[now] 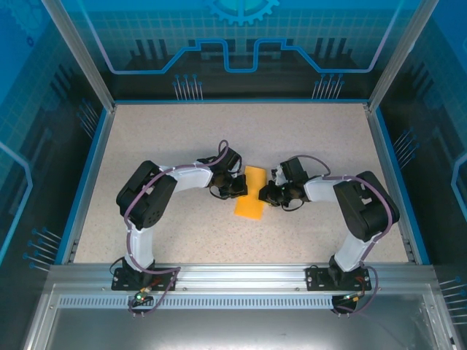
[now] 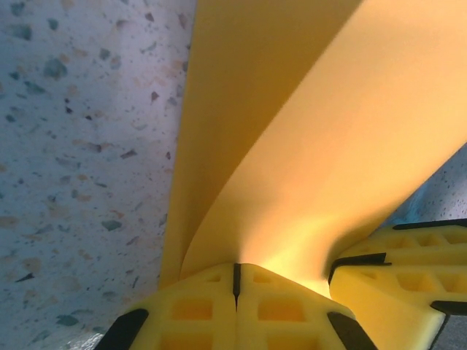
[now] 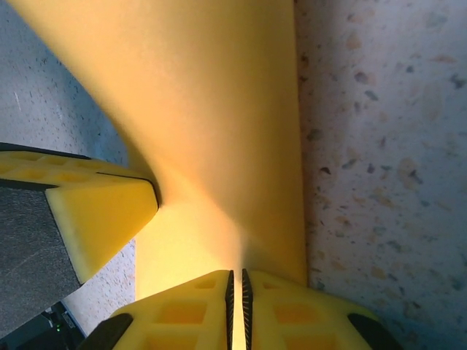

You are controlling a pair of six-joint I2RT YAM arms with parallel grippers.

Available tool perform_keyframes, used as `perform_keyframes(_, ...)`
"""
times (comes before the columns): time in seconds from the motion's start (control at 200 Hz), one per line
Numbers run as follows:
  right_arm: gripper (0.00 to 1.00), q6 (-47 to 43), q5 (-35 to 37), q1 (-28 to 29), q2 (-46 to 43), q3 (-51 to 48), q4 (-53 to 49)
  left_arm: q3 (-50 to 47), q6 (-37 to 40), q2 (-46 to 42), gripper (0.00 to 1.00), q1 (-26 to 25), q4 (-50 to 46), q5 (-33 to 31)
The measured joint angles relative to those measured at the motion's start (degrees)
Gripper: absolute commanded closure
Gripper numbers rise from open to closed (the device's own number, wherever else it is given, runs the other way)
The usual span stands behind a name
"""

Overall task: Fold a paper plane with a square sheet of paper (pick it up from the middle)
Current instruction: Fold the square sheet of paper in half at the center of the table.

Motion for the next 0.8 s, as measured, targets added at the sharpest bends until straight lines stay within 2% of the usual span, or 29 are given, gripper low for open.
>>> perform_keyframes(0.3, 0.85, -0.6, -1.6, -1.9, -1.7, 2.6, 0.0, 0.0, 0.0, 0.0, 1.00, 0.0, 0.0, 0.0)
perform_keyframes(0.55, 0.85, -1.5, -1.2, -2.3, 3.9, 4.1, -0.2, 0.0, 0.0, 0.0, 1.00, 0.0, -0.1, 0.0)
perform_keyframes(0.8, 0.85, -1.6, -0.9, -2.4, 3.9, 5.3, -1.6, 0.0, 0.1, 0.0, 1.00, -0.1, -0.2, -0.2)
